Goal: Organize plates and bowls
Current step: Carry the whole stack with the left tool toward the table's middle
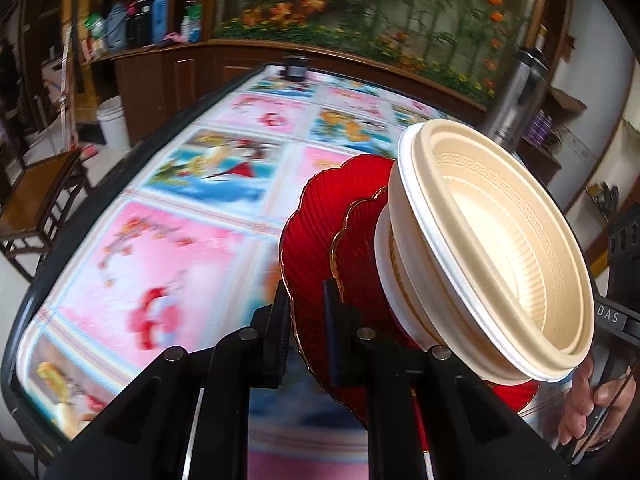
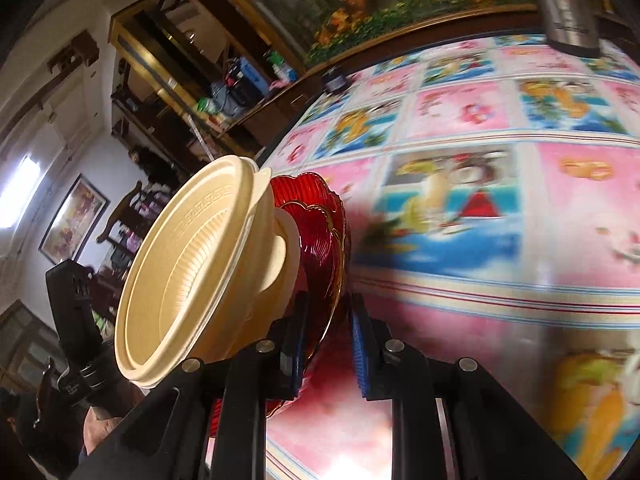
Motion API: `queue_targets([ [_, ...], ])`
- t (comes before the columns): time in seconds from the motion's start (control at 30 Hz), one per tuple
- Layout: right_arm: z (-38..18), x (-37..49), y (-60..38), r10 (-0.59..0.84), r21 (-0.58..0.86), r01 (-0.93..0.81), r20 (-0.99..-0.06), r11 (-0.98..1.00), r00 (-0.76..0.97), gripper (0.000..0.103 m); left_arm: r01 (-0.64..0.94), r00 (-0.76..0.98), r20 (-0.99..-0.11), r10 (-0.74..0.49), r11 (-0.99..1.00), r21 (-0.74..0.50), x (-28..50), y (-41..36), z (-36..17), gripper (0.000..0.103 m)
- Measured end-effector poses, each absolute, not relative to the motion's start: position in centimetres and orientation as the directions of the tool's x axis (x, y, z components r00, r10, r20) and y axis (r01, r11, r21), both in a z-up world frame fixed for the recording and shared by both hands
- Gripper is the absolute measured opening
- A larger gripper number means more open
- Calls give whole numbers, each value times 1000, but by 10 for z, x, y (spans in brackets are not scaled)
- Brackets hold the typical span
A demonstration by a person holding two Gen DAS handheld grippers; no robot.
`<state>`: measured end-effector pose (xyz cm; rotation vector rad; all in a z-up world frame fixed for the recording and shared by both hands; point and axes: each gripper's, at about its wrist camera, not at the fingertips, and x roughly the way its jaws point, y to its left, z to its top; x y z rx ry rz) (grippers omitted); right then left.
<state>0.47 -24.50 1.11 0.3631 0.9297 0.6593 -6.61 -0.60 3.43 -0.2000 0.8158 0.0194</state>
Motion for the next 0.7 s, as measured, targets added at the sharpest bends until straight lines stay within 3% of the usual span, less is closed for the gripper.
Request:
queue_targets([
  [0.3,12,9,-329,597,559,-252,-605,790,527,19,2,640,-762,-99,992,-127,-41,-79,20,11],
  [0.7,-1,16,-354,577,582,-181,-622,793,529,19,14,674,-733,-93,993,-113,-38,-95,23,11],
])
